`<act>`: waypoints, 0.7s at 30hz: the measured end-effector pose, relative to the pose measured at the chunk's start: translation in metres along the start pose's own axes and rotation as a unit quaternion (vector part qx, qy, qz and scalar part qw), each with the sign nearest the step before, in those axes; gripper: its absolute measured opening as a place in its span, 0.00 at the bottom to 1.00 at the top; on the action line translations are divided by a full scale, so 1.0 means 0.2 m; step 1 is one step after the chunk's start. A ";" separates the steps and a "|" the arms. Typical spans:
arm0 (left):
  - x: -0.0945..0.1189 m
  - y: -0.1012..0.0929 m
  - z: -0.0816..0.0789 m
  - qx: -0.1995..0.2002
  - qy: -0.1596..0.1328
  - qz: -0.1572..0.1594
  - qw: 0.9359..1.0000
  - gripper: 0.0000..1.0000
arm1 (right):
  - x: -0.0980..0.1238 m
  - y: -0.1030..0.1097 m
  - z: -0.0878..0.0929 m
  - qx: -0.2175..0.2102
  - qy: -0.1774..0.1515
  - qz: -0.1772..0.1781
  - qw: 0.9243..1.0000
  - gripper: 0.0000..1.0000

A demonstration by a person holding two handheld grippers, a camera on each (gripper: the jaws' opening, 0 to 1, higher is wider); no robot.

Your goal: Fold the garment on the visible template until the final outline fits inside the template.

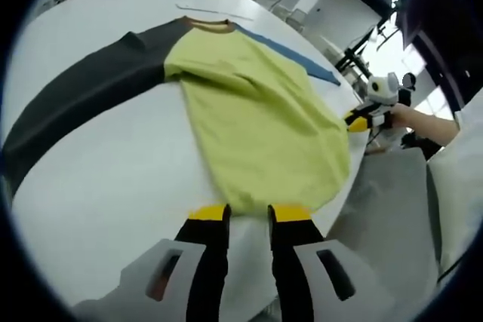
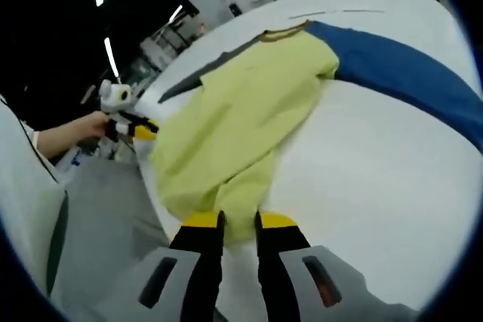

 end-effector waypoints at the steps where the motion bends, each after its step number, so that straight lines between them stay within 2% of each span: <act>1: 0.00 0.00 0.00 0.003 -0.002 -0.001 1.000 0.01 | 0.00 0.00 0.00 0.000 0.000 0.002 1.000 0.11; 4: 0.00 -0.01 0.00 0.006 -0.001 0.002 1.000 0.02 | 0.00 0.00 -0.01 0.001 -0.011 0.002 1.000 0.04; 21: 0.00 -0.01 0.00 0.011 0.002 0.002 1.000 0.01 | 0.01 0.01 -0.01 -0.001 -0.013 0.002 1.000 0.04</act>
Point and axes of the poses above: the point that each gripper's makers call its tool centre point, and the gripper's own axes: x roughly backward along the fingers, y roughly to its left, z roughly out of its underside, the point moved 5 cm from there along x, roughly backward along the fingers, and after that the axes turned 2 degrees about -x, right-handed, at the moved point
